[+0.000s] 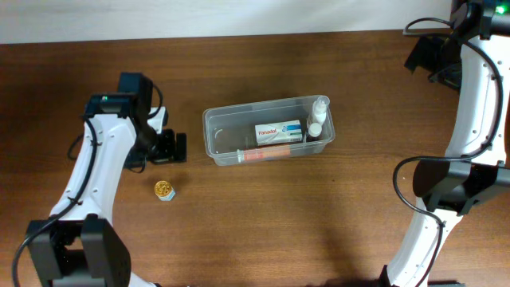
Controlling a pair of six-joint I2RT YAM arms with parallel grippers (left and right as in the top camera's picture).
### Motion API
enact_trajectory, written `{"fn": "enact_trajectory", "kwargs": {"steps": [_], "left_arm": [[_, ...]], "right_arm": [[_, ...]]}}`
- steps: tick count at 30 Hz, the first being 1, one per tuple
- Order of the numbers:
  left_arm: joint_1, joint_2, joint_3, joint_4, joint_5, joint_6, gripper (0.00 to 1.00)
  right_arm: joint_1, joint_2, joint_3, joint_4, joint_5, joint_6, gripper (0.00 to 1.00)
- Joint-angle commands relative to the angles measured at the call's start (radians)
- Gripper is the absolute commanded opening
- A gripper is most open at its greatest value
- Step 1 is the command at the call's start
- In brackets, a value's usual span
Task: Pack container
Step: 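Move the left gripper over the small gold-capped jar, then lower the left gripper and grasp the gold-capped jar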
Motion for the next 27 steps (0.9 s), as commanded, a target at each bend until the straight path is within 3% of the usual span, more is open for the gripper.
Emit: {"fn": "enact_trajectory", "kwargs": {"steps": [1,12,27], "left_arm": [[0.009,-0.015,-0.077,0.035,-0.075,-0.040,0.99],[0.009,-0.014,-0.246,0.172,-0.103,-0.053,0.99],[0.009,0.054,-0.302,0.245,-0.103,-0.052,0.99]], "right_arm": [[-0.001,-0.017,0.012,0.000,0.012,-0.003,0.98],[-0.001,-0.017,0.012,-0.001,0.012,-0.003,0.98],[-0.001,-0.017,0.012,0.000,0.012,-0.003,0.98]]}}
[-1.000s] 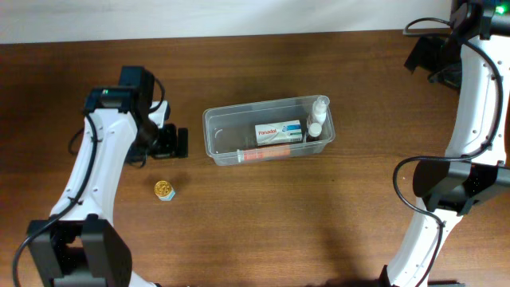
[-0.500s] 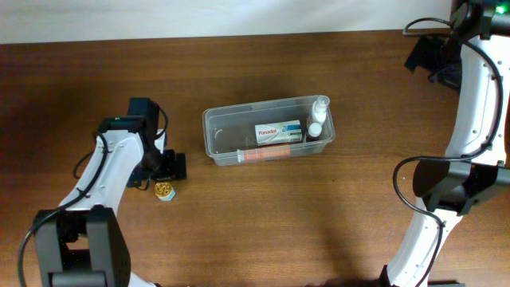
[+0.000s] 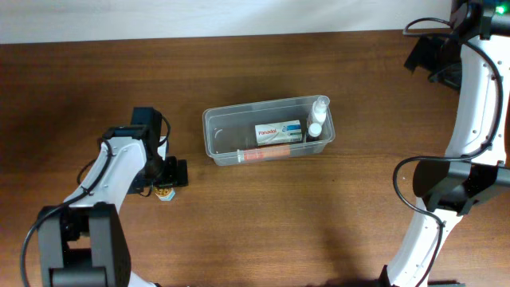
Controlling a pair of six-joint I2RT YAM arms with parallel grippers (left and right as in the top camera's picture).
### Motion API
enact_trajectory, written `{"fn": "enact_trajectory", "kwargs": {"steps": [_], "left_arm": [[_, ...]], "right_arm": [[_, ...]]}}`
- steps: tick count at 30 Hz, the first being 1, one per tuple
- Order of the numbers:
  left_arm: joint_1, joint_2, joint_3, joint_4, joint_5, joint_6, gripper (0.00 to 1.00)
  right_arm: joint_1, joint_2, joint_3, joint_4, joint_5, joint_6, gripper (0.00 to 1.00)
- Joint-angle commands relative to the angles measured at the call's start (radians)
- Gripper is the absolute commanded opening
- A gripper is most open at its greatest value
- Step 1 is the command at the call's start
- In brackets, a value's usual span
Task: Pack container
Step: 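Lower the left gripper and grasp the gold-capped jar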
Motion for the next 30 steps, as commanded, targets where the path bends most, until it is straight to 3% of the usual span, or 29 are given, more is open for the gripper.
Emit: {"fn": "enact_trajectory", "kwargs": {"steps": [1,11,13,14,20,26,30], "left_arm": [[0.006,0.056,-0.013,0.008,-0.014,-0.013,0.99],[0.006,0.119,-0.013,0.008,-0.014,-0.013,0.98],[0.006,0.119,-0.013,0.008,-0.014,-0.013,0.92],[0.006,0.119,-0.013,0.008,-0.014,-0.013,0.81],[0.006,0.119,-0.013,0.017,-0.014,-0.013,0.55],[0.006,0.119,-0.013,0.034,-0.014,-0.013,0.42],[0.006,0.119,-0.013,0.047,-0.013,-0.013,0.27]], "right_arm": [[-0.001,-0.017,0.012,0.000,0.012,-0.003,0.98],[-0.001,-0.017,0.012,-0.001,0.012,-0.003,0.98],[-0.001,-0.017,0.012,-0.001,0.012,-0.003,0.98],[-0.001,-0.017,0.012,0.000,0.012,-0.003,0.98],[-0.001,-0.016,0.012,0.000,0.012,-0.003,0.98],[-0.001,-0.017,0.012,-0.001,0.012,-0.003,0.98],[-0.001,-0.016,0.012,-0.001,0.012,-0.003,0.98]]}}
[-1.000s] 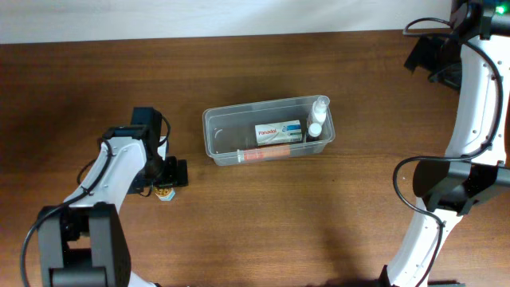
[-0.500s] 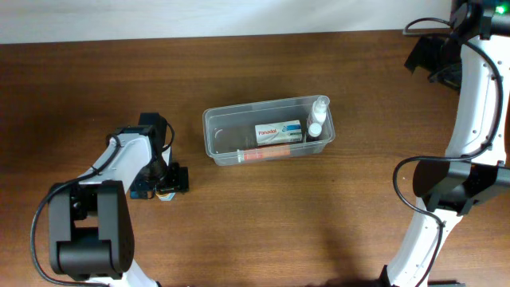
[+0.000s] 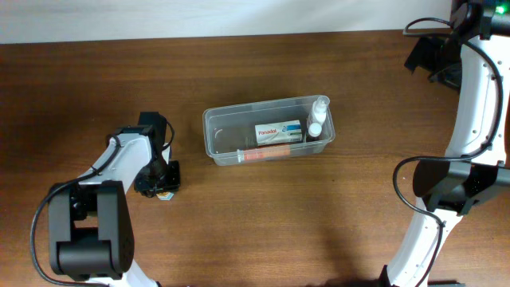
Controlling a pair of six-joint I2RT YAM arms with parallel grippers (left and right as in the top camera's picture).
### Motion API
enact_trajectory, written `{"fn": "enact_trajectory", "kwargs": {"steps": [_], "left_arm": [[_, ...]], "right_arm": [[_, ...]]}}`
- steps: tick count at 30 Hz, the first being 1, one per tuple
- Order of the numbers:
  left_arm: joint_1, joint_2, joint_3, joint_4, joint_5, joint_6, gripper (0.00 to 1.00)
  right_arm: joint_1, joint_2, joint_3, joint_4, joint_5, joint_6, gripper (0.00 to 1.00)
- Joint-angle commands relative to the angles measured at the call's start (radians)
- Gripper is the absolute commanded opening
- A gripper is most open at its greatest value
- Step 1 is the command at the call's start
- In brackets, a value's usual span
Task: Pack container
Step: 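Lower the left gripper and grasp the gold-capped jar, then lift the jar and carry it over the container's left end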
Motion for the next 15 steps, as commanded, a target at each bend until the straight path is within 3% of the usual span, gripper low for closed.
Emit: {"fn": "enact_trajectory", "kwargs": {"steps": [1,8,15], "left_arm": [[0.006,0.010,-0.007,0.023,-0.006,0.000,0.27],[0.006,0.010,0.010,0.072,-0.007,0.000,0.26],[0.006,0.010,0.135,0.044,0.005,0.000,0.26]], "right_arm": [[-0.001,-0.016,0.012,0.000,0.012,-0.002,0.98],[-0.001,-0.017,0.012,0.000,0.012,-0.002,0.98],[-0.001,-0.016,0.012,0.000,0.012,-0.002,0.98]]}}
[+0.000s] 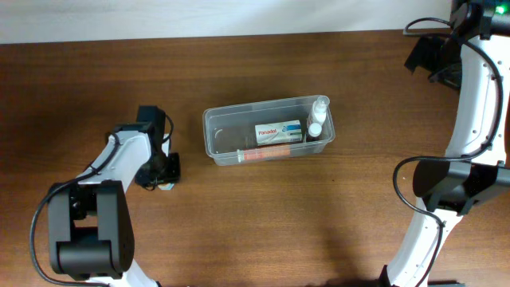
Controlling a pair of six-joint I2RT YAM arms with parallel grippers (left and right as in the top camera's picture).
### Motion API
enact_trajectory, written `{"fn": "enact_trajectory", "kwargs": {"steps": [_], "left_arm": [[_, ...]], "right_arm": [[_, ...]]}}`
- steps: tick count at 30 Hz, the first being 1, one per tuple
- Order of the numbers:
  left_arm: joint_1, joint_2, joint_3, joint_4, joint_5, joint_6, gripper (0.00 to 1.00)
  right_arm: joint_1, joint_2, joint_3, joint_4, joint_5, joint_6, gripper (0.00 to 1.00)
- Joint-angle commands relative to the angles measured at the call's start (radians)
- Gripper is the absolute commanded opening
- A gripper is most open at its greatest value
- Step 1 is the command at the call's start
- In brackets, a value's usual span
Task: Pack container
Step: 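Lift the jar and carry it over the container's left end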
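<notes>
A clear plastic container (213, 137) sits mid-table. In it lie a white Panadol box (278, 132), two small white bottles (318, 113) at its right end, and a thin tube with an orange part (264, 154) along the front wall. Left of the container, my left gripper (166, 174) points down over a small jar of yellow contents (170, 187). Only a pale sliver of the jar shows under the fingers, which look closed around it. My right gripper (429, 54) is far off at the back right corner; its jaws are too dark to read.
The right arm (470, 96) runs down the table's right edge to its base (454, 187). The left arm's base (84, 231) stands at the front left. A pale wall borders the table's back edge.
My left gripper has shifted slightly toward the back of the table, and the sliver of jar beneath it has shifted the same way. The right arm and the container's contents are unchanged.
First my left gripper stood beside the container's left end, with the small jar alone nearer the front. Then it was closer to the jar, then directly over it, covering most of it. Now gripper and jar both sit slightly further back.
</notes>
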Motion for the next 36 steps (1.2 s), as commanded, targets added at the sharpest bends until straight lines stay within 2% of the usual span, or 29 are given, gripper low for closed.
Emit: {"fn": "enact_trajectory", "kwargs": {"steps": [1,12,18,28,36], "left_arm": [[0.006,0.008,0.113,-0.015,0.005,-0.002,0.26],[-0.015,0.008,0.459,-0.071,0.182,-0.001,0.27],[-0.103,0.008,0.548,-0.071,0.192,0.027,0.27],[-0.324,0.011,0.550,-0.059,-0.079,0.044,0.27],[-0.392,0.103,0.550,-0.052,-0.119,0.044,0.27]], "right_arm": [[-0.001,-0.016,0.012,0.000,0.012,-0.003,0.98],[-0.001,-0.016,0.012,-0.001,0.012,-0.003,0.98],[-0.001,-0.016,0.012,0.000,0.012,-0.003,0.98],[-0.001,-0.017,0.012,0.000,0.012,-0.003,0.98],[-0.001,-0.017,0.012,0.000,0.012,-0.003,0.98]]}}
